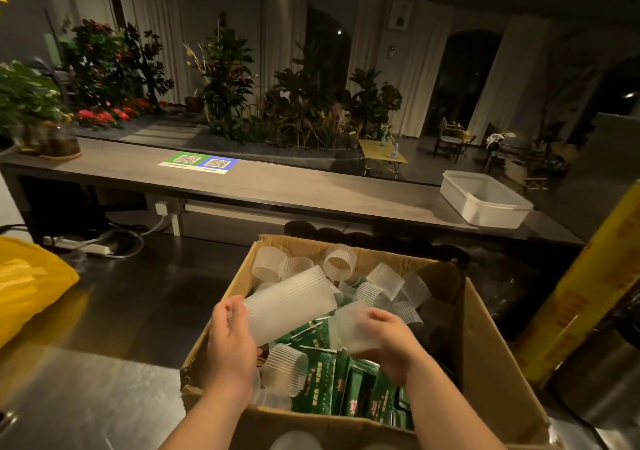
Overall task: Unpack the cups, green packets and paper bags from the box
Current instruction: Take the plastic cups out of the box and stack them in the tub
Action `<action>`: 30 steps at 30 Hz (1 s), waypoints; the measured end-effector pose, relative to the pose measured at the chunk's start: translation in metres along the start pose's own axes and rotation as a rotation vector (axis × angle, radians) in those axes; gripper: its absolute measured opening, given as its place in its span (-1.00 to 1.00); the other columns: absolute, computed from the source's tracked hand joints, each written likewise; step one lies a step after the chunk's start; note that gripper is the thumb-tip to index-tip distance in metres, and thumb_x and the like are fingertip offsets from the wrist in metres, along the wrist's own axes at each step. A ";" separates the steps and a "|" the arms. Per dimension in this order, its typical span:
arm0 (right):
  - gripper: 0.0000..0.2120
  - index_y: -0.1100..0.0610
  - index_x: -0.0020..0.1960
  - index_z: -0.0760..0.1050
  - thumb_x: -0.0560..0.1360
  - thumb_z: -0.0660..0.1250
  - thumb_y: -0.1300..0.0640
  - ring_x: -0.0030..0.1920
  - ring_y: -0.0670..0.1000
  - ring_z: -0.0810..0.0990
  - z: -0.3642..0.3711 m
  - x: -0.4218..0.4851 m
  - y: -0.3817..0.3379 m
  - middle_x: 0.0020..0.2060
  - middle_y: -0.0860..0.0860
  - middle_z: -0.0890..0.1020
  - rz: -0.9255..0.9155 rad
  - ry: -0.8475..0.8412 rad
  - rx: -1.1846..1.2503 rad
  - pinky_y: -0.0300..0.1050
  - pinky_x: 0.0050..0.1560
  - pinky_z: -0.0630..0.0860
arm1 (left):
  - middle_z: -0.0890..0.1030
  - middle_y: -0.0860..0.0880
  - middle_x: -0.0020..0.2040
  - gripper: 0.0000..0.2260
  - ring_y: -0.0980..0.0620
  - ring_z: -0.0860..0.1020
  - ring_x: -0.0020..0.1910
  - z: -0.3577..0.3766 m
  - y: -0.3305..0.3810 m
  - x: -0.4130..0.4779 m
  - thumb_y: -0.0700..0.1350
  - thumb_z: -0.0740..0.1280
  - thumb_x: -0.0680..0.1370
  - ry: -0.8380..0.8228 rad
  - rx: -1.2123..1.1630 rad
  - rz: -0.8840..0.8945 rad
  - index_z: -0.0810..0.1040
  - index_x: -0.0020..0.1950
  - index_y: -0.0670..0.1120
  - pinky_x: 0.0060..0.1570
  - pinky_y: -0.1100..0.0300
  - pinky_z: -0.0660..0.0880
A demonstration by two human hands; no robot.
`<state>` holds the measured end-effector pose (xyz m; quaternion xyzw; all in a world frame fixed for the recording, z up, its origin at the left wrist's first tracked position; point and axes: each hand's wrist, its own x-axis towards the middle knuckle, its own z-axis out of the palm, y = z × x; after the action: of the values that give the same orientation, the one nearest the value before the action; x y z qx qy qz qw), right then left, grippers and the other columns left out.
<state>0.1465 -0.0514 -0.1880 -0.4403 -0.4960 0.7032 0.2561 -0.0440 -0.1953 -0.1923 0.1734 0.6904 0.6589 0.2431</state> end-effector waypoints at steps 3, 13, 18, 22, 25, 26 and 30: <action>-0.85 0.26 -0.01 0.68 0.51 0.36 0.26 -0.29 0.04 0.55 -0.002 -0.006 -0.007 -0.19 0.14 0.67 0.021 -0.126 0.381 -0.20 -0.47 0.47 | 0.43 0.00 0.11 -0.82 -0.07 0.51 0.04 0.002 0.003 -0.001 0.09 0.11 0.73 -0.037 -0.028 -0.016 0.43 0.26 0.10 -0.28 0.15 0.48; -0.89 0.31 0.09 0.58 0.60 0.33 0.30 -0.43 -0.10 0.34 0.014 0.009 -0.012 -0.26 0.05 0.53 0.000 -0.128 0.032 -0.26 -0.47 0.22 | 0.47 -0.05 0.14 -0.80 -0.10 0.52 0.06 0.002 0.006 -0.006 0.04 0.11 0.74 -0.117 -0.045 -0.039 0.51 0.16 0.05 -0.29 0.16 0.49; -0.71 0.18 -0.17 0.73 0.60 0.30 0.35 -0.43 -0.08 0.33 0.009 0.013 -0.005 -0.33 0.03 0.58 -0.007 -0.088 -0.171 -0.23 -0.47 0.19 | 0.47 -0.06 0.14 -0.79 -0.08 0.52 0.07 0.003 0.003 -0.002 0.05 0.12 0.73 -0.142 0.008 -0.051 0.51 0.18 0.04 -0.28 0.16 0.48; -0.64 0.09 -0.34 0.66 0.57 0.28 0.32 -0.47 -0.08 0.25 0.012 0.019 0.005 -0.39 0.02 0.45 0.003 -0.022 -0.318 -0.21 -0.48 0.15 | 0.47 -0.07 0.14 -0.81 -0.10 0.52 0.07 0.004 0.003 -0.003 0.07 0.12 0.73 -0.200 0.041 -0.068 0.50 0.15 0.07 -0.25 0.15 0.48; -0.76 0.16 -0.29 0.63 0.54 0.34 0.21 -0.46 -0.08 0.22 0.023 0.019 0.008 -0.33 0.07 0.44 -0.002 -0.068 -0.399 -0.16 -0.43 0.11 | 0.47 -0.07 0.13 -0.82 -0.11 0.52 0.06 0.005 0.005 -0.003 0.08 0.15 0.72 -0.202 0.029 -0.076 0.47 0.19 0.05 -0.23 0.13 0.49; -0.78 0.20 -0.23 0.65 0.55 0.35 0.17 -0.44 -0.08 0.22 0.025 0.019 0.006 -0.29 0.09 0.46 -0.034 -0.079 -0.395 -0.15 -0.41 0.11 | 0.47 -0.07 0.13 -0.82 -0.11 0.53 0.05 0.005 0.005 -0.003 0.08 0.17 0.71 -0.187 0.019 -0.072 0.46 0.20 0.04 -0.24 0.13 0.49; -0.79 0.13 0.09 0.65 0.67 0.24 0.15 -0.15 -0.08 0.51 0.018 0.026 -0.001 -0.05 -0.01 0.58 -0.227 0.222 -0.165 -0.20 -0.18 0.44 | 0.45 -0.04 0.13 -0.83 -0.07 0.52 0.04 0.004 0.008 -0.006 0.06 0.20 0.70 -0.088 -0.028 -0.044 0.44 0.24 0.03 -0.30 0.18 0.48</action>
<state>0.1181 -0.0394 -0.1943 -0.4761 -0.5673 0.5736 0.3500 -0.0381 -0.1950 -0.1837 0.1838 0.6735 0.6547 0.2899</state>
